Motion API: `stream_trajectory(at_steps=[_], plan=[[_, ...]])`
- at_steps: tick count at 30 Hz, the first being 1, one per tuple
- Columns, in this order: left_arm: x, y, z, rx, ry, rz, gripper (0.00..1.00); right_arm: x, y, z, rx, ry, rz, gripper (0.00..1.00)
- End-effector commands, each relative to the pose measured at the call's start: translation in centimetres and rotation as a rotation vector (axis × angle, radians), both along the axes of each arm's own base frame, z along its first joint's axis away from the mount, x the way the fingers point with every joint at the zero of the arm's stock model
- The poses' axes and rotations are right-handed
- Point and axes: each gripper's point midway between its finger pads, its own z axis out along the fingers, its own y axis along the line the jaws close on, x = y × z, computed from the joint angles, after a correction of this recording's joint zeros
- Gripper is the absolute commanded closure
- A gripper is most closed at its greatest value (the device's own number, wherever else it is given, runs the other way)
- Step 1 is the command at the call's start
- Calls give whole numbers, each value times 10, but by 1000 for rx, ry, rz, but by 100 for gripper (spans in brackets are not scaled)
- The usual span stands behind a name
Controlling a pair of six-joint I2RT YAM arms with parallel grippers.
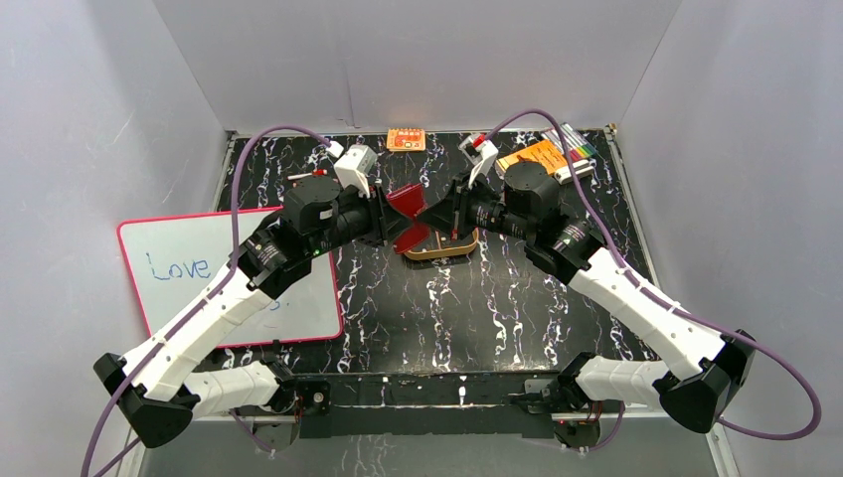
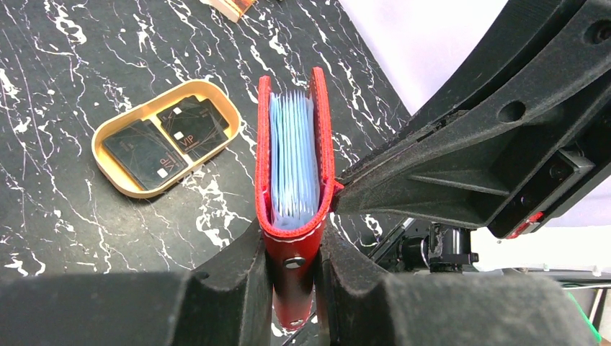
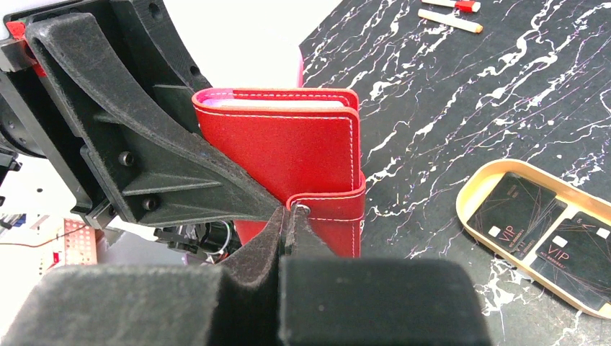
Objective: Put the credit cards into the card holder
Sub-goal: Close the card holder.
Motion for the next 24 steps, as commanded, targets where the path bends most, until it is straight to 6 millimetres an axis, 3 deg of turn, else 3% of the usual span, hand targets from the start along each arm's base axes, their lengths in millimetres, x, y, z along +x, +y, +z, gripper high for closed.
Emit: stream_trajectory(at_steps=[1,24], plan=[[-52,-27,83,-254,-108,-273,100,7,12,14,41,-37,8,100],[-78,-37,106,-338,-112,-408,100,17,25,-8,-25,48,10,100]])
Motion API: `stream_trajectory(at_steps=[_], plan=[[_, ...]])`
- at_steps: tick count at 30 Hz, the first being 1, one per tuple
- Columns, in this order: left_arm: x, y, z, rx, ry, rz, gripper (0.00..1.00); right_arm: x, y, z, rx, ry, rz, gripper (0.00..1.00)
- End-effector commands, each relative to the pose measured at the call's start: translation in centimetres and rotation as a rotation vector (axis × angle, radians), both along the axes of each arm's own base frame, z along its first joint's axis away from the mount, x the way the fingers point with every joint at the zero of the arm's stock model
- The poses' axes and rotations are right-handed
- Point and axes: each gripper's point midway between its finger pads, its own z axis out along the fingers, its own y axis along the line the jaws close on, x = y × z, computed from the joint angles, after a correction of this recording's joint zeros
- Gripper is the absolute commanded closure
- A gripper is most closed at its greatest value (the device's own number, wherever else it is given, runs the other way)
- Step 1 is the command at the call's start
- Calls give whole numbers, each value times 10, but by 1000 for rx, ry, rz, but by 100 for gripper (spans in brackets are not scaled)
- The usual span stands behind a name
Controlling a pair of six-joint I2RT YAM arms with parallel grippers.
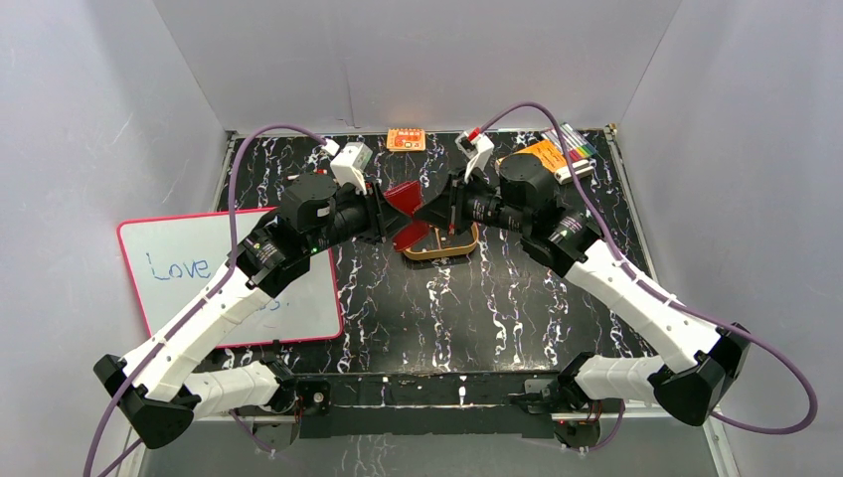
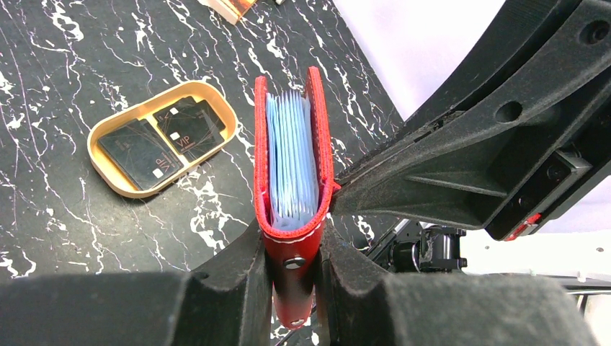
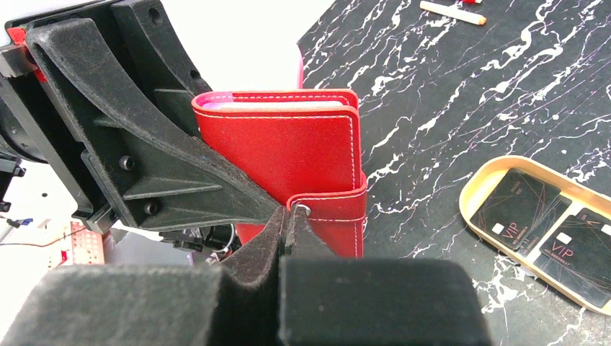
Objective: Put the credit cards into the card holder
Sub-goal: Close the card holder.
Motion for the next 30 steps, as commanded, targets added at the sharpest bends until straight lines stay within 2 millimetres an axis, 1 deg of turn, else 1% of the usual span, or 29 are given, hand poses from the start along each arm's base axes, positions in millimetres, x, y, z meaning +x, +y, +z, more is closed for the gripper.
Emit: stream_trajectory(at_steps=[1,14,18,21,24,26,28,30], plan=[[-81,-38,104,-311,-151,-412,100,11,18,-7,-6,18,5,100],[-95,-35,120,-356,-195,-459,100,19,25,-36,-80,100,-5,100],[-93,-32,121,-359,-199,-437,100,20,25,-40,-90,110,-9,100],[-78,-26,107,-303,-180,-341,100,17,21,-31,-75,88,-14,100],[-57,-15,85,-206,-151,-206,100,14,9,-17,-71,47,-38,100],[-45,-5,74,-152,-144,-127,100,9,1,-11,-71,24,-41,100],[-38,2,67,-116,-141,-72,100,5,-4,-8,-72,9,-38,100],[-34,6,64,-94,-142,-47,100,2,-8,-4,-65,-5,-31,100]])
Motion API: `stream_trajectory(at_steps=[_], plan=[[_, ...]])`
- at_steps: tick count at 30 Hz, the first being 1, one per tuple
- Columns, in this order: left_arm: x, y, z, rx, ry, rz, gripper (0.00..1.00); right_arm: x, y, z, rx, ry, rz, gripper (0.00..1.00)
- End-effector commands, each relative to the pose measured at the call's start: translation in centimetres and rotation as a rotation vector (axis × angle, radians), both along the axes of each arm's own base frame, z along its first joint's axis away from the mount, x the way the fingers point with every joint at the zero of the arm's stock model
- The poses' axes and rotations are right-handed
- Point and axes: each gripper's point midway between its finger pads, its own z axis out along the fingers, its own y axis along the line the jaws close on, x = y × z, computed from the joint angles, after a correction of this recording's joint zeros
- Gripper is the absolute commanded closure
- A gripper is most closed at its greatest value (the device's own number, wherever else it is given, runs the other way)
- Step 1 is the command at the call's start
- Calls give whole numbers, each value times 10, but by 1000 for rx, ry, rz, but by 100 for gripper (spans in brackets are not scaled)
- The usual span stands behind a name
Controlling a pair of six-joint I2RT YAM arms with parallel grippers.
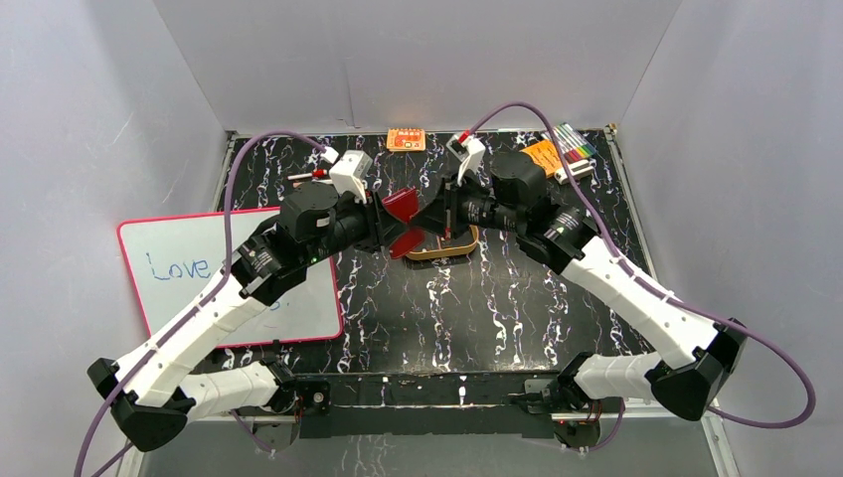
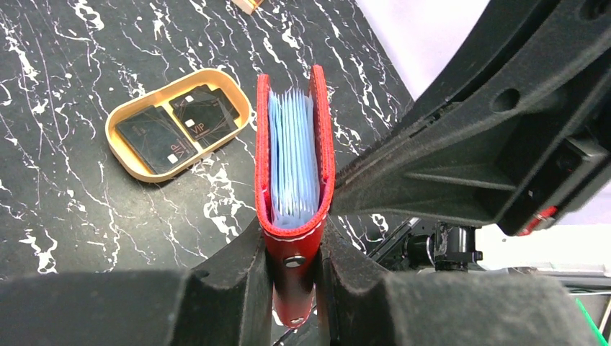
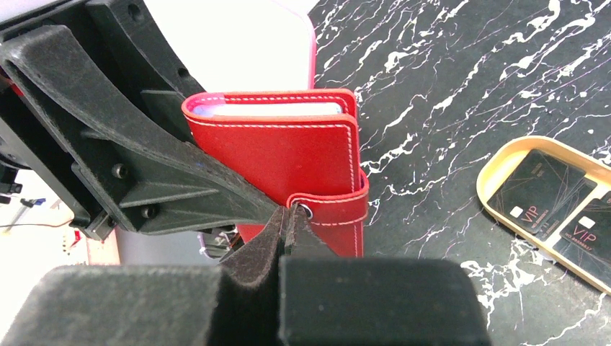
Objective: Put the credit cards into the card holder
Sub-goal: Close the card holder.
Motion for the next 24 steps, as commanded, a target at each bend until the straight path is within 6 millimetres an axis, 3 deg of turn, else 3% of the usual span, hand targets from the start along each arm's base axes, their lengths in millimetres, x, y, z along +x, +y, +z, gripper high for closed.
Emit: stream_trajectory(at_steps=[1,13,20,24], plan=[[-26,-3,69,-142,-134,-85,100,11,-14,-3,-28,-64,-65,100],[-18,4,65,-91,-151,-44,100,4,-22,6,31,-111,-63,100],[-8,11,60,-49,-166,15,100,-8,-28,31,104,-206,-30,100],[-3,19,60,-11,-189,46,100,-12,-36,31,83,-236,-27,100]])
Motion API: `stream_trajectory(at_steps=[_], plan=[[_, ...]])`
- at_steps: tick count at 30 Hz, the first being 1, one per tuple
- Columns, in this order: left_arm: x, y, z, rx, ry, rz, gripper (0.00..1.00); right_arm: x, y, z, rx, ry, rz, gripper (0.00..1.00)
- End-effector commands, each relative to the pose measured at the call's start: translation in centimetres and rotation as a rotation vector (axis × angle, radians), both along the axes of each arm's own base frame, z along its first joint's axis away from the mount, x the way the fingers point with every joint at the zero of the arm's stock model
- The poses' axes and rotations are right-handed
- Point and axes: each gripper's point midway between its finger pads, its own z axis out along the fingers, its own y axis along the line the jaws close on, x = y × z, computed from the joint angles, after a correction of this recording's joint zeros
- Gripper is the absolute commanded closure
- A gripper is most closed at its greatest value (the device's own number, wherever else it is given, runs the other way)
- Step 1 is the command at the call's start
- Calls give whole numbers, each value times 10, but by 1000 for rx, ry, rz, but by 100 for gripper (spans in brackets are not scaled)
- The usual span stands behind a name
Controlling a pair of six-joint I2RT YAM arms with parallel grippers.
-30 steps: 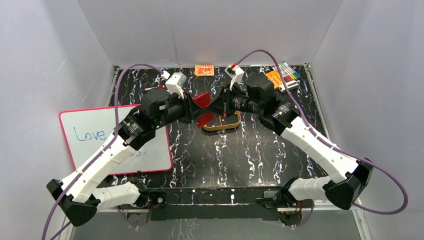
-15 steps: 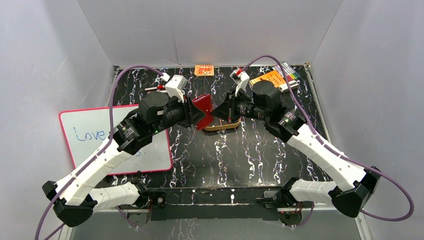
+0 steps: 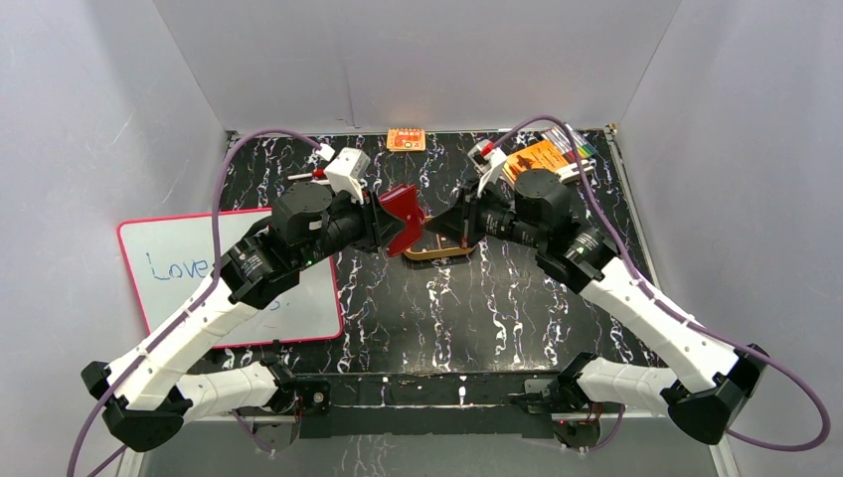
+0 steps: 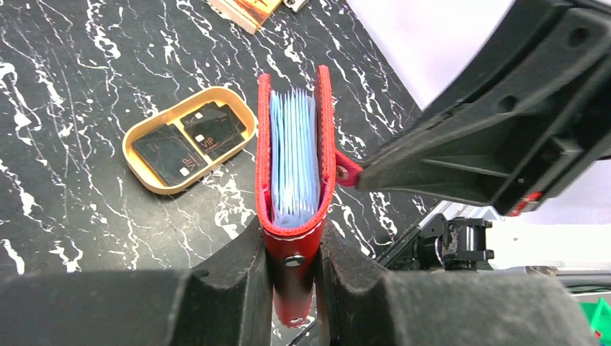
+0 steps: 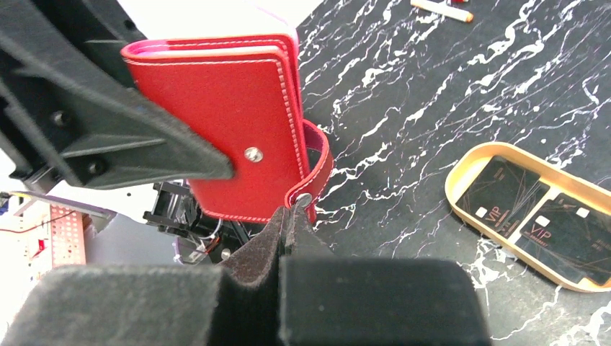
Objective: Put the credit cards into the card holder
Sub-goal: Close the card holder.
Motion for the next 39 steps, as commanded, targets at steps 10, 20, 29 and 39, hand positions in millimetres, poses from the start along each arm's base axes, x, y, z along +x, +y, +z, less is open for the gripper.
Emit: stream_trajectory(at_steps=[10,20,29,39], plan=[[-18,19,62,-34,-201,-60,100,-17,-18,43,48,-162,36,45],[-31,18,69,-57,-199,-115,100,-12,-9,66,190,-178,21,41],[-31,21,67,-57,-194,-97,100,-17,4,78,249,-191,93,52],[-30,24,71,-61,-203,-87,100,-13,7,65,207,-153,90,60]])
